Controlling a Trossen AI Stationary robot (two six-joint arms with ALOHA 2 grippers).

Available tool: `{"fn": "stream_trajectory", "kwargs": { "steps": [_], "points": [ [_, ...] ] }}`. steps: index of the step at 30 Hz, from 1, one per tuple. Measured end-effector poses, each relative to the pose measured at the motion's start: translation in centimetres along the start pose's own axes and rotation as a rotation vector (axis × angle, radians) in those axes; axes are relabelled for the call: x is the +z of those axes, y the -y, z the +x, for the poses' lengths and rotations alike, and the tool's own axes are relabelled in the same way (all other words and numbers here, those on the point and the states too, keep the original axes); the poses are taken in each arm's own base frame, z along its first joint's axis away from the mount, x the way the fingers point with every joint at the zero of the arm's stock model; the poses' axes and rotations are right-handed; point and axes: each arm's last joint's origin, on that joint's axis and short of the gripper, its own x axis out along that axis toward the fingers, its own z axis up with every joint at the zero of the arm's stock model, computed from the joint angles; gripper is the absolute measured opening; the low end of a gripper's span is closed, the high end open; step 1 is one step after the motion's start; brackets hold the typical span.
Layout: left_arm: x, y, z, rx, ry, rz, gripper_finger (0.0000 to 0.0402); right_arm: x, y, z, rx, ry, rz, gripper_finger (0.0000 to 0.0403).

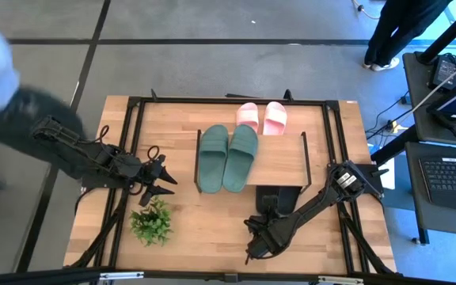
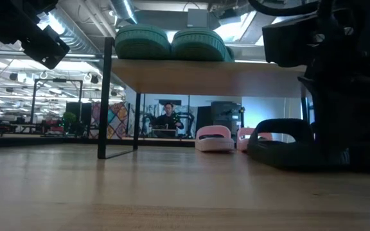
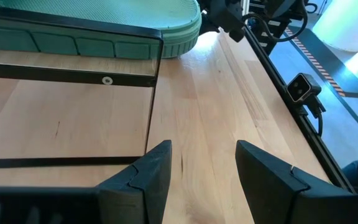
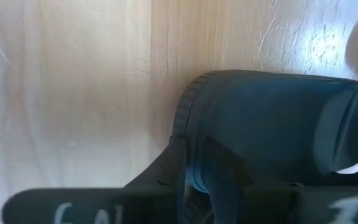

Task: Pick and place slides into the shelf
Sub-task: Adjust the left black slipper, then put the right pink slipper under the shelf

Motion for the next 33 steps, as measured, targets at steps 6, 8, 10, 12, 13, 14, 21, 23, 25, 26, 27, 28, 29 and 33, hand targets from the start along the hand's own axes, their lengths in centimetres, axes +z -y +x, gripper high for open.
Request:
{"fn": "stream_trajectory", "kwargs": {
  "steps": [6,8,10,12,13,14,21,23,25,26,27,28,29,33],
  "points": [
    [0.0,0.0,0.0,0.000,0.000,0.000,0.0170,0.0,0.0,0.0,0.000,0.001,0.050,0.0094],
    [0.0,0.0,0.0,0.000,0.000,0.000,0.0170,0.0,0.0,0.0,0.001,0.001,0.063,0.0113],
    [0.0,0.0,0.0,0.000,0.000,0.000,0.0170,0.0,0.0,0.0,0.002,0.004,0.077,0.0132],
    [0.0,0.0,0.0,0.000,0.000,0.000,0.0170,0.1,-0.1,-0.2,0.003,0.012,0.076,0.0151],
    [0.0,0.0,0.0,0.000,0.000,0.000,0.0170,0.2,-0.2,-0.4,0.001,0.026,0.078,0.0159],
    [0.0,0.0,0.0,0.000,0.000,0.000,0.0170,0.3,-0.3,-0.6,0.001,0.042,0.081,0.0165],
    [0.0,0.0,0.0,0.000,0.000,0.000,0.0170,1.3,-0.2,-2.4,-0.001,0.124,0.104,0.0185],
    [0.0,0.0,0.0,0.000,0.000,0.000,0.0170,1.7,-0.1,-3.3,0.016,0.146,0.116,0.0185],
    [0.0,0.0,0.0,0.000,0.000,0.000,0.0170,2.3,0.1,-4.5,0.038,0.175,0.131,0.0185],
    [0.0,0.0,0.0,0.000,0.000,0.000,0.0170,2.6,0.2,-5.3,0.052,0.193,0.135,0.0185],
    [0.0,0.0,0.0,0.000,0.000,-0.002,0.0170,3.0,0.4,-6.1,0.063,0.215,0.126,0.0185],
    [0.0,0.0,0.0,-0.001,0.001,-0.006,0.0170,3.3,0.6,-6.9,0.074,0.236,0.117,0.0185],
    [0.1,0.0,0.0,-0.008,0.005,-0.012,0.0170,3.6,0.8,-7.7,0.082,0.258,0.120,0.0185],
    [0.5,0.5,-0.1,-0.122,0.030,-0.018,0.0170,4.0,2.5,-10.6,0.039,0.304,0.131,0.0185]
  ]
}}
